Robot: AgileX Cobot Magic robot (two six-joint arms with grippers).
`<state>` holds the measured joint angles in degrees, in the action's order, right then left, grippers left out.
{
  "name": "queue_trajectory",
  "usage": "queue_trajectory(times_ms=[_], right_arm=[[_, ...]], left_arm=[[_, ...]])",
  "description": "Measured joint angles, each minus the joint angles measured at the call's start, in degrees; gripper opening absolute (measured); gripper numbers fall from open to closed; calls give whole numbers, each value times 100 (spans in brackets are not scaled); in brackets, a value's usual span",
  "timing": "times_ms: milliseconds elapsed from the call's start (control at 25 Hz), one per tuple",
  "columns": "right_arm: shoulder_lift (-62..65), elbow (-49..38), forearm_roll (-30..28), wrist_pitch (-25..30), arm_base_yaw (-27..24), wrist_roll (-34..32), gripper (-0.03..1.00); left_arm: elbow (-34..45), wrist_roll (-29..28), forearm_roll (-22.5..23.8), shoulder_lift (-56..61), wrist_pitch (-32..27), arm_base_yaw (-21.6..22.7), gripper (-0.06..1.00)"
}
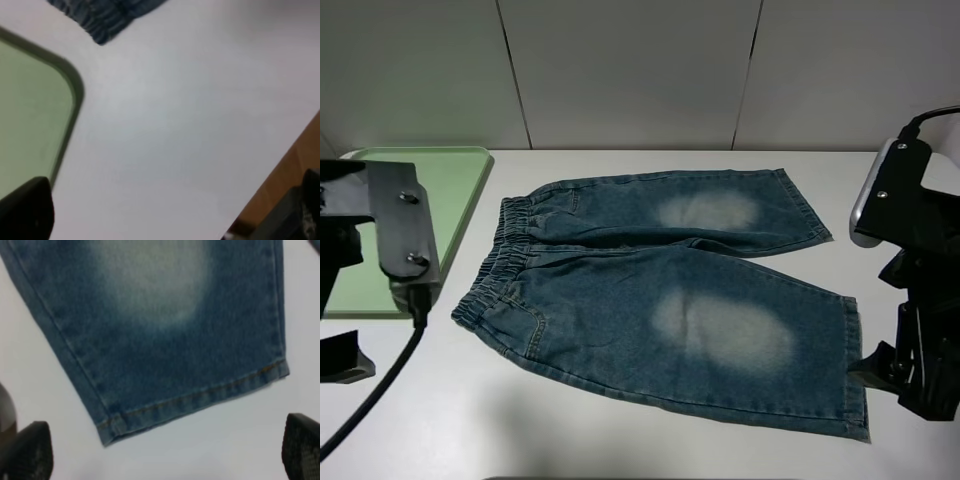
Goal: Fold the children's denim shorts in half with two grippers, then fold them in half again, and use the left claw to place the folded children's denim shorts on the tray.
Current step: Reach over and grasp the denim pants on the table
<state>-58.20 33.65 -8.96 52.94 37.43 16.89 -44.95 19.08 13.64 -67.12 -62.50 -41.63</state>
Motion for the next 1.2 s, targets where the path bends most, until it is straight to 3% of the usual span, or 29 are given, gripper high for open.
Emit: queue_trajectory(times_ms=[240, 600, 1040, 1200], right_arm=[[-20, 0, -186, 95, 0, 666, 69], [-333, 0, -190, -52, 0, 780, 69], [-961, 0, -103, -543, 0, 1053, 69], [-1059, -232, -70, -754, 0, 1053, 69]], left_arm=[[0, 565, 2, -690, 17, 0, 97], [0, 1345, 181, -1488, 948, 26, 96], [0, 1916, 319, -1910, 1781, 820, 96], [0, 2206, 333, -2186, 1891, 881, 95]])
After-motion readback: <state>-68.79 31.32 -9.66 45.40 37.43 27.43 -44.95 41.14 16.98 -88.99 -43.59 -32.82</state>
